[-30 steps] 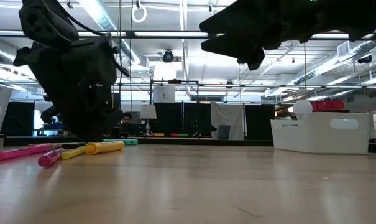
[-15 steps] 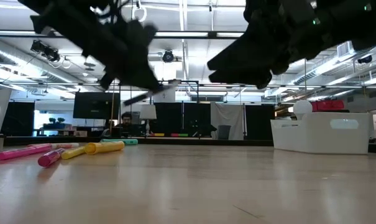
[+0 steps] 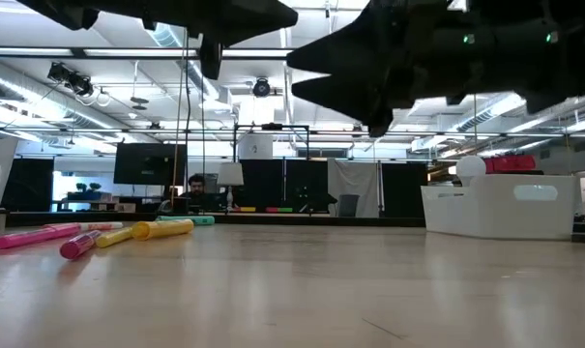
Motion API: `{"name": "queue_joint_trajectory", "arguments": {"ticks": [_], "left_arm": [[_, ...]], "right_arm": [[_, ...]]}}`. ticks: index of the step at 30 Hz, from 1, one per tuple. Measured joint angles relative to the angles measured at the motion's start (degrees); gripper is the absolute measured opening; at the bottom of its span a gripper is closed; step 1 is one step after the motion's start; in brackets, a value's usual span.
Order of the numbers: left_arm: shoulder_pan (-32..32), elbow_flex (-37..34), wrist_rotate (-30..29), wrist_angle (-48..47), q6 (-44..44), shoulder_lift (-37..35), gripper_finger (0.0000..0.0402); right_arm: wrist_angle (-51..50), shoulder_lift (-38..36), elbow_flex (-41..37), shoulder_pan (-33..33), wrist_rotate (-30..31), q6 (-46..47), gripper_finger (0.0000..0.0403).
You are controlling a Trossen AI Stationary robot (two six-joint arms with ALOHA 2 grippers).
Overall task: Pick & Place Markers
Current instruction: Put the brown marker into the gray bin
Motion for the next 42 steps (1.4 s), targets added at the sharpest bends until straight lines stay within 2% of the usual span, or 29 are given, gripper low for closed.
{"name": "queue_joint_trajectory", "arguments": {"ticks": [4,9,12,15,18,20,22,26,29,34,42], "left_arm": [[-0.6,0.0,0.0,-2.4,-0.3,0.0,0.0002],[-1.1,-0.1,-0.1,-6.3,-0.8,0.0,0.0015],[-1.1,-0.1,-0.9,-9.3,-2.2,0.0,0.0024],[-1.1,-0.1,-1.2,-12.0,-3.7,0.0,0.0025],[-1.1,-0.1,-1.6,-13.2,-4.1,0.0,0.0021],[-1.1,-0.1,-1.6,-13.6,-4.1,0.0,0.0018],[-1.1,-0.1,-1.6,-14.0,-4.1,0.0,0.0016],[-1.8,-0.1,-1.7,-14.8,-4.1,0.0,0.0018],[-2.7,-0.1,-1.7,-15.9,-4.1,0.0,0.0018],[-3.7,-0.1,-2.6,-17.4,-3.7,0.0,0.0018],[-4.0,-0.1,-4.7,-18.7,-3.8,0.0,0.0018]], "right_arm": [[-13.4,-7.0,0.0,1.0,0.0,0.1,0.0203],[-42.7,-20.3,1.4,2.6,-0.4,5.6,0.0203],[-65.3,-27.5,5.2,3.0,-2.7,13.3,0.0203],[-87.2,-32.1,9.7,2.8,-6.2,24.7,0.0203],[-101.9,-34.2,11.7,1.7,-10.1,33.8,0.0203],[-106.8,-34.5,11.8,0.6,-14.4,39.4,0.0203],[-107.6,-33.4,11.8,-0.4,-18.7,41.7,0.0203],[-104.5,-28.6,11.8,-0.4,-21.4,39.4,0.0203],[-105.9,-24.6,11.8,-0.2,-22.0,37.0,0.0203],[-111.8,-19.7,11.8,-0.1,-23.6,38.8,0.0203],[-115.2,-13.5,11.8,1.3,-20.3,36.3,0.0202]]}}
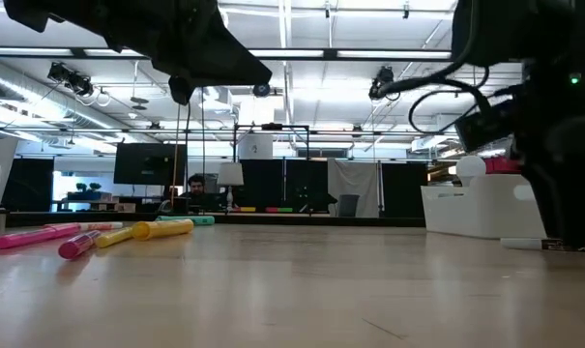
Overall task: Pick & Place Markers
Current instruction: Put the brown marker into the gray bin
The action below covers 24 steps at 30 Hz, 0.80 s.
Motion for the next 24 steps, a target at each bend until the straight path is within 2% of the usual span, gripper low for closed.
{"name": "queue_joint_trajectory", "arguments": {"ticks": [3,6,15,17,19,24], "left_arm": [[0.0,0.0,0.0,0.0,0.0,0.0,0.0018],[0.0,0.0,0.0,0.0,0.0,0.0,0.0018],[0.0,0.0,0.0,0.0,0.0,0.0,0.0018],[0.0,0.0,0.0,0.0,0.0,0.0,0.0018],[0.0,0.0,0.0,0.0,0.0,0.0,0.0018],[0.0,0.0,0.0,0.0,0.0,0.0,0.0018]], "right_arm": [[0.7,1.8,0.1,0.0,-0.8,-2.0,0.0193],[1.9,2.6,0.2,-0.2,-1.4,-3.8,0.0167],[10.8,2.8,-0.1,-3.0,-1.8,-6.7,0.0018],[15.5,2.9,0.0,-4.3,-0.5,-6.7,0.0013],[20.5,3.0,-0.1,-5.2,1.4,-7.2,0.0025],[38.6,4.5,0.0,-8.2,4.5,-12.0,0.0033]]}}
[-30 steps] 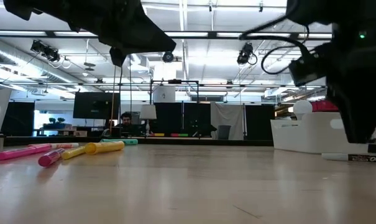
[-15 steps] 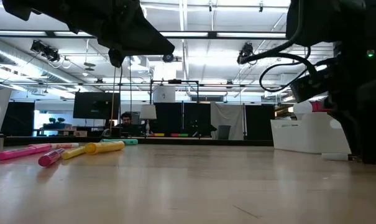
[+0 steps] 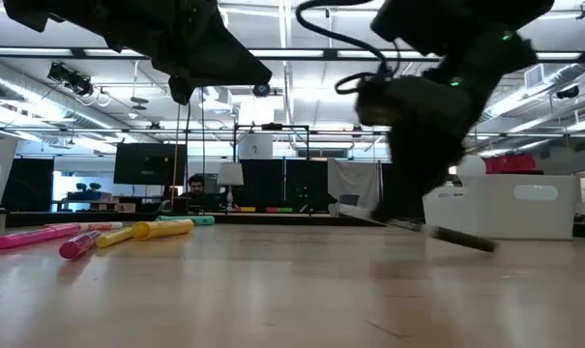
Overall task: Pick & Place Markers
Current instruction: Put the brown marker into the gray bin
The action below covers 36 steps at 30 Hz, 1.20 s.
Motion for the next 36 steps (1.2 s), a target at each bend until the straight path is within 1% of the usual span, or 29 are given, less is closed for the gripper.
{"name": "queue_joint_trajectory", "arguments": {"ticks": [2,4,7,9,13,20,22,24,27,29,33,36], "left_arm": [[0.0,0.0,0.0,0.0,0.0,0.0,0.0018],[0.0,0.0,0.0,0.0,0.0,0.0,0.0018],[0.0,0.0,0.0,0.0,0.0,0.0,0.0018],[0.0,0.0,0.0,0.0,0.0,0.0,0.0018],[0.0,0.0,0.0,-0.1,0.0,0.0,0.0018],[0.0,0.0,0.0,-0.5,0.0,0.0,0.0018],[0.0,0.0,0.0,-0.9,-0.3,0.0,0.0018],[0.0,0.0,0.0,-1.4,-0.4,0.0,0.0018],[0.0,0.0,0.0,-1.8,-1.2,0.0,0.0018],[0.0,0.0,0.0,-2.3,-1.5,0.0,0.0018],[0.0,0.0,0.0,-2.5,-1.5,0.0,0.0018],[0.0,0.0,0.0,-2.5,-1.5,0.0,0.0018]], "right_arm": [[5.1,1.7,0.0,-1.0,0.0,-1.8,0.0029],[7.8,3.7,0.0,-1.8,-0.2,-3.0,0.0026],[9.0,6.5,0.2,-2.6,-0.2,-4.7,0.0029],[10.1,8.0,0.2,-2.7,0.3,-5.4,0.0039],[12.1,8.4,0.1,-2.6,1.4,-7.3,0.0074],[11.6,6.0,-0.1,-2.3,3.1,-11.1,0.0161],[11.8,6.0,-0.8,-1.1,3.8,-11.7,0.0177],[13.1,6.0,-2.6,0.4,5.9,-12.0,0.0186],[18.4,5.7,-6.7,2.8,9.5,-9.6,0.0188],[23.2,5.7,-10.0,4.7,12.4,-7.9,0.0182],[29.4,5.5,-15.7,7.9,17.5,-4.2,0.0160],[31.6,5.6,-18.5,8.8,18.8,-3.1,0.0139]]}}
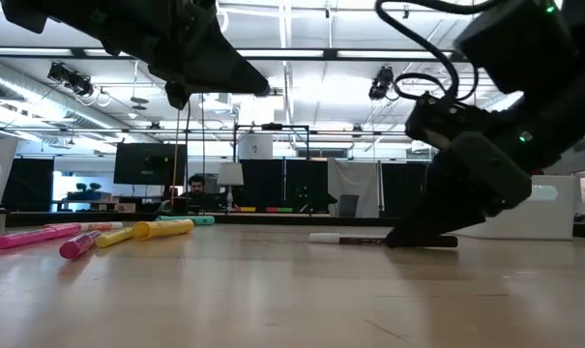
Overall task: Pick & Place Markers
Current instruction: Put the brown marker into the gray bin
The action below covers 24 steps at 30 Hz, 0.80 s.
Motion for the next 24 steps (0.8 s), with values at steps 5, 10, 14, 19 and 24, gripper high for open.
{"name": "queue_joint_trajectory", "arguments": {"ticks": [5,10,14,19,24], "left_arm": [[0.0,0.0,0.0,0.0,0.0,0.0,0.0018],[0.0,0.0,0.0,0.0,0.0,0.0,0.0018],[0.0,0.0,0.0,0.0,0.0,0.0,0.0018],[0.0,0.0,0.0,0.2,0.0,0.0,0.0018],[-0.3,0.0,0.0,-0.2,0.0,0.0,0.0018]], "right_arm": [[1.4,0.0,-1.3,-0.7,0.3,-0.1,0.0080],[4.1,-0.2,-1.9,-1.7,-0.7,-1.0,0.0022],[-2.2,-4.5,0.6,-1.2,-2.4,1.4,0.0023],[-29.0,-14.5,12.0,2.4,-5.9,1.5,0.0023],[-63.7,-18.2,29.4,8.3,-14.3,-7.6,0.0023]]}}
